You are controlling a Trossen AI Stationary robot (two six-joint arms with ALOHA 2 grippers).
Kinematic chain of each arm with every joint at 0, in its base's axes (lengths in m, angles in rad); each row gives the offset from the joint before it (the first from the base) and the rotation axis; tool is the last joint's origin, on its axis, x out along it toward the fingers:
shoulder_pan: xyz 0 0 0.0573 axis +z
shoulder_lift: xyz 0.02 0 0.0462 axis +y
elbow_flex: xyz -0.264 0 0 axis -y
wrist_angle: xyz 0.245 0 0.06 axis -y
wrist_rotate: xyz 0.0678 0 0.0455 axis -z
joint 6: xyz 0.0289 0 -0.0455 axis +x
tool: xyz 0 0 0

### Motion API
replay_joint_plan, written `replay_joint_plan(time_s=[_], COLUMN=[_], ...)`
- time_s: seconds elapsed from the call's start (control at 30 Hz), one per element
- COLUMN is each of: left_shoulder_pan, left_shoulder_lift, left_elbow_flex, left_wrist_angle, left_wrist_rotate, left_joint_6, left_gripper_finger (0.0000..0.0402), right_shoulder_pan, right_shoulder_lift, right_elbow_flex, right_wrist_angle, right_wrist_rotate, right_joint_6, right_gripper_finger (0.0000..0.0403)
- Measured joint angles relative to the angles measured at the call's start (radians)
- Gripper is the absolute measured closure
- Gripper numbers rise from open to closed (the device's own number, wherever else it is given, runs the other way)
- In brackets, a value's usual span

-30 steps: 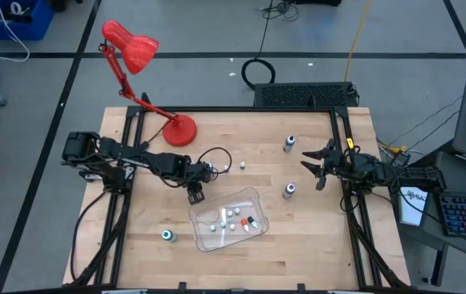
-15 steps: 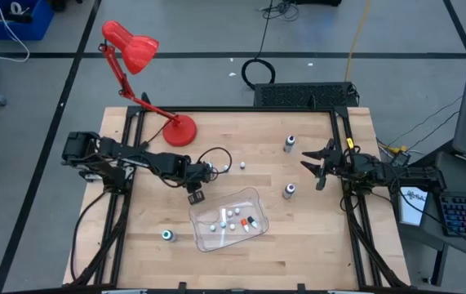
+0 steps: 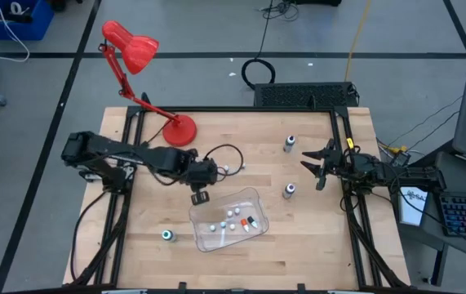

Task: Pick & Place food coloring
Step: Put the left small black food coloring into the bin

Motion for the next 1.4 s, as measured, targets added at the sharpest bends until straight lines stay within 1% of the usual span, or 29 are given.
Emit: replay_joint_plan(time_s=[0.13, 0.23, 0.37, 0.5, 0.7, 0.83, 1.13, 1.4], left_shoulder_pan=[-0.099, -0.178, -0.253, -0.270, -0.244, -0.222, -0.215, -0.210], left_shoulder_lift=[0.000, 0.033, 0.134, 0.253, 0.362, 0.396, 0.407, 0.407], left_elbow_flex=[0.123, 0.192, 0.251, 0.282, 0.279, 0.264, 0.217, 0.141], left_wrist_angle=[0.003, 0.021, 0.022, 0.017, -0.020, -0.005, 0.082, 0.143], left_wrist_rotate=[0.009, -0.003, -0.011, 0.039, 0.050, 0.099, 0.108, 0.107], left_joint_6=[0.008, 0.006, 0.000, 0.000, -0.010, -0.012, -0.014, -0.038], left_gripper_finger=[0.0346, 0.0346, 0.0346, 0.0346, 0.0346, 0.0346, 0.0346, 0.0346], right_shoulder_pan=[0.000, 0.000, 0.000, 0.000, 0.000, 0.000, 0.000, 0.000], right_shoulder_lift=[0.000, 0.000, 0.000, 0.000, 0.000, 0.000, 0.000, 0.000], right_elbow_flex=[0.000, 0.000, 0.000, 0.000, 0.000, 0.000, 0.000, 0.000], right_wrist_angle=[0.000, 0.000, 0.000, 0.001, 0.000, 0.000, 0.001, 0.000], right_wrist_rotate=[0.000, 0.000, 0.000, 0.000, 0.000, 0.000, 0.000, 0.000], right_joint_6=[0.000, 0.000, 0.000, 0.000, 0.000, 0.000, 0.000, 0.000], right_gripper_finger=[0.0261, 0.0261, 0.0261, 0.0261, 0.0261, 0.0261, 0.0261, 0.0261])
